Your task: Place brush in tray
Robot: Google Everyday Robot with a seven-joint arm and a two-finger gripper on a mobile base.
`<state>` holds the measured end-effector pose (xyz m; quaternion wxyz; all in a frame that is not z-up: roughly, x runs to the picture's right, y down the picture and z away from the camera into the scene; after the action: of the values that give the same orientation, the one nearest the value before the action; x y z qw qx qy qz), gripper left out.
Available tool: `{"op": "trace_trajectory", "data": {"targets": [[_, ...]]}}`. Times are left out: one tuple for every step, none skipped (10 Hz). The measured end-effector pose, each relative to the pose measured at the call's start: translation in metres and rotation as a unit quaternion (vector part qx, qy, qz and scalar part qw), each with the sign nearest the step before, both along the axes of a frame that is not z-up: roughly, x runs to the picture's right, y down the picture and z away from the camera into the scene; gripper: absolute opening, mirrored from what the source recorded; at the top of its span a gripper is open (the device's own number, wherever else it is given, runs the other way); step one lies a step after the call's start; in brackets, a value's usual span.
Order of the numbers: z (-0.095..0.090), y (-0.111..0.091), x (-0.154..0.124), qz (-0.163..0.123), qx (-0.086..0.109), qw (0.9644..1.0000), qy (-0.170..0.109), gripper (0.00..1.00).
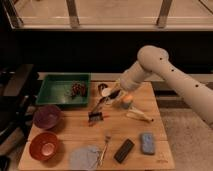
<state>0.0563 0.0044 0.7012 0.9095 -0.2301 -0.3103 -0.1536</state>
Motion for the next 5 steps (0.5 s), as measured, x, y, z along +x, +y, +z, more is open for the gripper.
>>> {"op": "trace_trajectory", "data": {"targets": [[0.0024, -0.0166, -0.0079, -0.002, 0.016, 0.9998, 0.007, 0.00], [0.0038, -0.0246, -0.0124, -0.003, 0.023, 0.9997, 0.010, 0.00], [0.0040, -0.0242, -0.0098, -0.002, 0.022, 0.9997, 0.012, 0.00], [0.0041, -0.0242, -0.0097, -0.002, 0.022, 0.9997, 0.012, 0.00], [0.0041, -0.0244, -0.0120, -0.003, 0.022, 0.9997, 0.011, 0.00]]}}
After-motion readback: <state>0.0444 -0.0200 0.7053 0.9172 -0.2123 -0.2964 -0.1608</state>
